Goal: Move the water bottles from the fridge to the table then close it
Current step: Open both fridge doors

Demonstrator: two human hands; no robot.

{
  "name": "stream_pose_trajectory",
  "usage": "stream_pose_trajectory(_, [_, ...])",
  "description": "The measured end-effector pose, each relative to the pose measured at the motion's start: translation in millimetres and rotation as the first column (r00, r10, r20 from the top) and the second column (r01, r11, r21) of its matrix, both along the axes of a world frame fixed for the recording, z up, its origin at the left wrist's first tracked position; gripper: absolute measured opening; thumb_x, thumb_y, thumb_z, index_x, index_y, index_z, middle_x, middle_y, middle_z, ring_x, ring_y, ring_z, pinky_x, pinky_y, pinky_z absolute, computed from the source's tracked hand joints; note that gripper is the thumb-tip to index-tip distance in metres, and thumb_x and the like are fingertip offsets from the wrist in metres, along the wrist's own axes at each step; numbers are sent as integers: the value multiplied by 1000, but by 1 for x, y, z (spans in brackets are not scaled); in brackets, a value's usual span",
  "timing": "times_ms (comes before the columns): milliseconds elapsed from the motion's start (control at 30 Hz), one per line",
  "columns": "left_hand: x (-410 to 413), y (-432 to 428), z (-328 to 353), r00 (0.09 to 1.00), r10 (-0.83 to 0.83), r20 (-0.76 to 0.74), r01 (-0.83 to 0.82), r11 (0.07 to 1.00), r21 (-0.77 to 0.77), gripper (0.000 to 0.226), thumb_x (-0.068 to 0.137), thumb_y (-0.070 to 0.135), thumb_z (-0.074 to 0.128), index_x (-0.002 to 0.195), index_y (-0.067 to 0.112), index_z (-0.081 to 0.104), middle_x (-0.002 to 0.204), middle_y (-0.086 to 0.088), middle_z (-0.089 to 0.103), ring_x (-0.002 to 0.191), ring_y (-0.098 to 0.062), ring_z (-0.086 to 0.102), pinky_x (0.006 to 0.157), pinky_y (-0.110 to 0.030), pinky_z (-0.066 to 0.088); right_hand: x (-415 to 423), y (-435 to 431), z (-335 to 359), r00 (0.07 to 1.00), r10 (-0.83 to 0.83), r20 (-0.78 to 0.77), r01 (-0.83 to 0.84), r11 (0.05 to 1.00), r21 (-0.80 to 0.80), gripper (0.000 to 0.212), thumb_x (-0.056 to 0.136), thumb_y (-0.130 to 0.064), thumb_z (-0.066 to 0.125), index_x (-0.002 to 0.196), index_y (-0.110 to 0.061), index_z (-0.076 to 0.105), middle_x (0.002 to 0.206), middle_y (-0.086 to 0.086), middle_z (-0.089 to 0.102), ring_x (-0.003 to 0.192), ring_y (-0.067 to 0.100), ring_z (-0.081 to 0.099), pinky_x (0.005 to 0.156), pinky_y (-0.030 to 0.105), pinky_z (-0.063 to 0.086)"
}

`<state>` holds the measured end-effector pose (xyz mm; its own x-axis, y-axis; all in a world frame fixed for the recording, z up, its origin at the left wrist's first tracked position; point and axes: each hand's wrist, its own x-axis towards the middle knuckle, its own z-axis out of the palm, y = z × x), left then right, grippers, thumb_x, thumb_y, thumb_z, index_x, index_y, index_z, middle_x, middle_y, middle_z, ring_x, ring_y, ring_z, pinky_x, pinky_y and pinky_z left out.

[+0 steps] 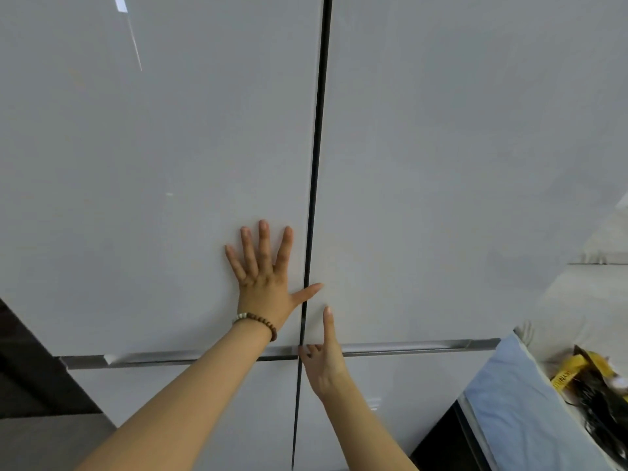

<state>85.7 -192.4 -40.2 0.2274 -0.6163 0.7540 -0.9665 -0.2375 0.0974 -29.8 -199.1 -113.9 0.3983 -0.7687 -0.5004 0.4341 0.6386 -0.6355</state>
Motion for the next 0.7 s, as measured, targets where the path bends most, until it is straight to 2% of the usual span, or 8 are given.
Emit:
stream_pose_trajectory(200, [-3, 3, 4, 1000, -5, -14, 5, 1000, 30, 106, 69, 79, 30, 145, 26, -20, 149, -4, -39, 137, -28, -35, 107, -51, -25, 1, 4, -3, 995, -87, -47, 89, 995, 39, 112, 48, -67, 71, 141, -19, 28, 142, 21, 35, 125, 29, 44, 108, 38, 39])
stream_pose_trajectory(333, [-4, 4, 6, 999, -11, -49, 14, 999, 50, 102, 71, 82, 23, 145, 27, -20, 148, -3, -40, 136, -27, -36, 106, -50, -26, -5, 6, 0, 995, -71, -70, 76, 995, 67, 103, 65, -63, 67, 142, -7, 28, 144, 25, 34, 132, 31, 40, 104, 33, 37])
stream_pose_trajectory(400, [-4, 5, 7, 998, -11, -68, 16, 997, 69, 98, 72, 83, 15, 145, 27, -19, 148, -3, -40, 136, -27, -36, 106, -49, -27, -5, 7, 0, 993, -81, -85, 86, 994, 60, 93, 70, -61, 66, 136, -4, 35, 122, 22, 54, 117, 30, 53, 100, 31, 39])
stream_pose_trajectory(467, [-4, 6, 8, 997, -8, -82, 16, 995, 98, 98, 72, 84, 12, 146, 27, -19, 148, -3, -40, 136, -27, -36, 106, -48, -28, -5, 8, 2, 993, -76, -91, 81, 995, 60, 100, 58, -66, 68, 132, -2, 43, 82, 10, 54, 85, 21, 55, 94, 30, 40])
stream_pose_trajectory(500, [-5, 7, 9, 996, -1, -88, 11, 993, 114, 99, 71, 84, 11, 146, 27, -19, 148, -3, -40, 136, -27, -36, 106, -48, -28, -5, 8, 2, 994, -51, -93, 57, 996, 63, 106, 53, -68, 67, 133, -4, 42, 87, 9, 55, 88, 20, 54, 95, 32, 39])
stream_pose_trajectory(533, [-5, 7, 9, 995, 8, -95, 5, 991, 131, 100, 71, 85, 11, 146, 26, -19, 148, -3, -40, 136, -27, -36, 106, -48, -28, -6, 9, 2, 995, -28, -94, 34, 997, 68, 111, 51, -69, 66, 138, -7, 37, 109, 11, 56, 105, 23, 53, 98, 34, 38])
stream_pose_trajectory(600, [-7, 9, 11, 994, 24, -109, -5, 985, 173, 104, 68, 87, 13, 145, 26, -20, 148, -4, -40, 136, -28, -37, 106, -48, -29, -9, 11, 1, 996, -12, -89, 19, 997, 73, 112, 56, -70, 66, 145, -17, 25, 146, 12, 33, 135, 27, 33, 108, 39, 35])
stream_pose_trajectory(700, [-10, 14, 16, 990, 22, -138, 14, 968, 252, 120, 54, 92, 22, 140, 28, -32, 141, -2, -50, 131, -27, -44, 102, -47, -35, -18, 24, -1, 992, 0, -129, 9, 997, 71, 112, 55, -73, 64, 144, -21, 23, 149, 11, 25, 133, 26, 29, 111, 49, 33])
